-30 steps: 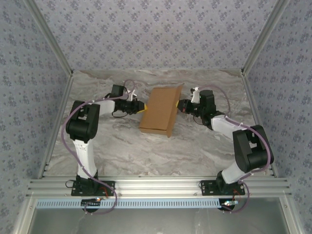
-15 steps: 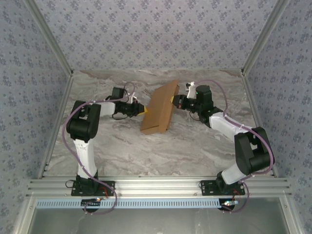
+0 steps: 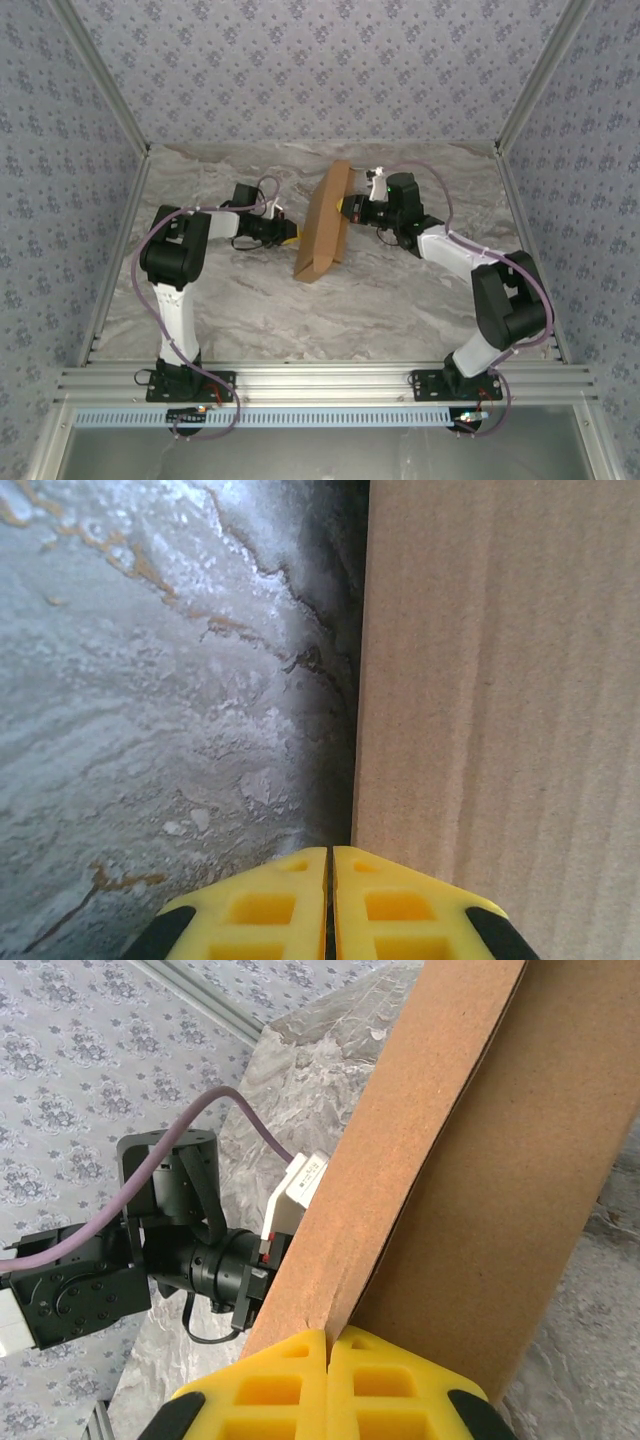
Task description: Fold the paper box
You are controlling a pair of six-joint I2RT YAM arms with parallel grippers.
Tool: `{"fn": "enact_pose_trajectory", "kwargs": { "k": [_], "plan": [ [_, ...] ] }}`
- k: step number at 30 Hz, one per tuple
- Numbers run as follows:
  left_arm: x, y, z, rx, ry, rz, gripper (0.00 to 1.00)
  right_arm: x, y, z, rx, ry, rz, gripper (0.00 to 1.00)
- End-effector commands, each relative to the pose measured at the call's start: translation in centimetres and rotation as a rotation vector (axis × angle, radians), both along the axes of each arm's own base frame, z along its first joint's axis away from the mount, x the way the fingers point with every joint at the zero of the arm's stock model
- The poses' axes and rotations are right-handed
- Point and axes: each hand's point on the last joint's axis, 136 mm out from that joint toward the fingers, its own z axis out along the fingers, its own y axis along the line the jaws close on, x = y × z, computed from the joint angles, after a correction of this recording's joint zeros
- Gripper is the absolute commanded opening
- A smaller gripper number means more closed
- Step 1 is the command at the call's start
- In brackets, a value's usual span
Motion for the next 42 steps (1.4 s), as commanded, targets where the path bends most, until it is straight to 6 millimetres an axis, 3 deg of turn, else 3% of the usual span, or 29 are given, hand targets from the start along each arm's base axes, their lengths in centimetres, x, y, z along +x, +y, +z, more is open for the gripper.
{"fn": "enact_pose_trajectory", "kwargs": {
  "k": [1, 13, 16, 21, 24, 30, 35, 39, 42],
  "plan": [
    [-0.7, -0.2, -0.8, 0.011, 0.031, -0.013, 0.10, -0.2, 0.5, -3.5, -0.071, 0.070, 0.002, 0.06],
    [0.9, 0.8, 0.0, 0.057, 0.001, 0.033, 0.15, 0.2, 1.8, -6.1, -0.155, 0.091, -0.028, 0.06],
    [1.8, 2.2, 0.9, 0.089, -0.032, 0.078, 0.19, 0.4, 2.1, -6.4, -0.179, 0.090, -0.032, 0.06],
    [2.9, 5.8, 3.0, 0.240, -0.129, 0.191, 0.38, 0.6, 2.4, -7.2, -0.203, 0.101, -0.039, 0.06],
    [2.7, 7.8, 5.3, 0.312, -0.221, 0.278, 0.47, 0.4, 2.7, -7.2, -0.221, 0.098, -0.036, 0.06],
    [-1.1, 8.1, 11.7, 0.356, -0.459, 0.332, 0.61, 0.5, 3.5, -6.8, -0.238, 0.086, -0.025, 0.06],
    [-5.8, 5.7, 16.2, 0.421, -0.688, 0.281, 0.73, 0.7, 4.2, -6.8, -0.244, 0.083, -0.017, 0.06],
    [-8.6, 3.4, 16.7, 0.484, -0.759, 0.205, 0.84, 0.8, 4.8, -6.8, -0.246, 0.081, -0.005, 0.06],
    [-9.1, 2.7, 15.9, 0.604, -0.769, 0.170, 0.90, 0.8, 5.1, -6.8, -0.245, 0.082, -0.001, 0.06]
  ]
}}
